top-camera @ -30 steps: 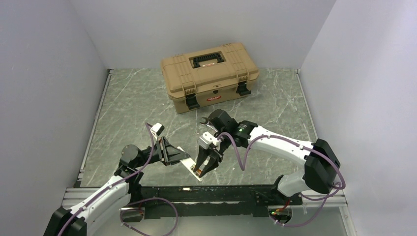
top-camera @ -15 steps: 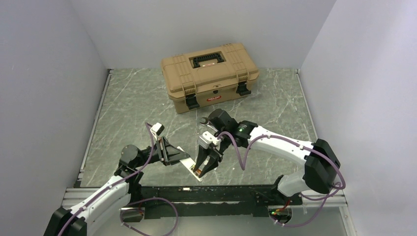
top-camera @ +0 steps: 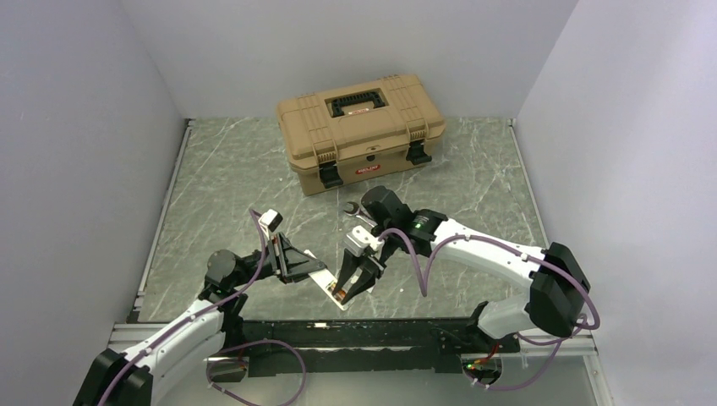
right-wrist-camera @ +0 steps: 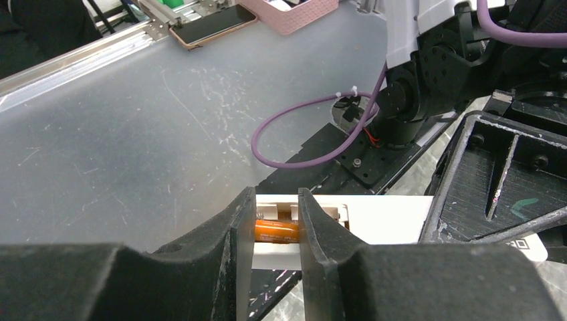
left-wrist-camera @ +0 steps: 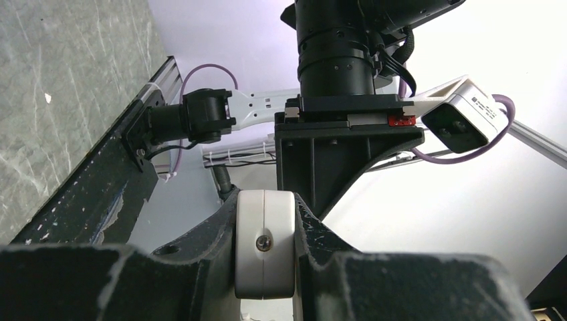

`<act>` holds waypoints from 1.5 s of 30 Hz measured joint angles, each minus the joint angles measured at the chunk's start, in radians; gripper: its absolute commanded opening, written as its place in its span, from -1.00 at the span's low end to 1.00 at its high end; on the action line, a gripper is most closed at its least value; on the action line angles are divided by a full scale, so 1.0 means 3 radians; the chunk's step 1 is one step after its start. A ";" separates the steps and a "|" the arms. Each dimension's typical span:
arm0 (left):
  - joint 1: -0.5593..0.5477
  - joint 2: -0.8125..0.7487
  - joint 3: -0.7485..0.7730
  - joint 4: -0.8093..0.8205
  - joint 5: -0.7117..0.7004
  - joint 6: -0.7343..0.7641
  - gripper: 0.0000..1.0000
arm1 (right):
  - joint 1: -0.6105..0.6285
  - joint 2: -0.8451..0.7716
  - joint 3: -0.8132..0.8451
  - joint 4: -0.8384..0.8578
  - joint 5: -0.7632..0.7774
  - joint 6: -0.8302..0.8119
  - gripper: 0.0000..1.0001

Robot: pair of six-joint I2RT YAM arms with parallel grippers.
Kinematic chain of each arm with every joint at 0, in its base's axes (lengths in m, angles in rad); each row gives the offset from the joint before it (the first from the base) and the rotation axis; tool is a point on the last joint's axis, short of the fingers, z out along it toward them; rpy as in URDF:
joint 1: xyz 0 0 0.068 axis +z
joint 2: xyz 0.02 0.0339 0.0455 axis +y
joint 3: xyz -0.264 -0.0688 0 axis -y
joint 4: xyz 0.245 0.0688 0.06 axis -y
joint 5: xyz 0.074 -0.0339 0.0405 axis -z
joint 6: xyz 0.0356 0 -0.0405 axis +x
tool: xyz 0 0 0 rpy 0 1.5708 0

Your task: Load the batteries into the remote control

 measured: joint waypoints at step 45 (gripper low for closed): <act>0.0003 0.0104 -0.0038 0.0125 -0.0039 -0.0047 -1.00 | 0.0079 -0.0145 -0.0031 -0.0220 0.0523 -0.0122 -0.46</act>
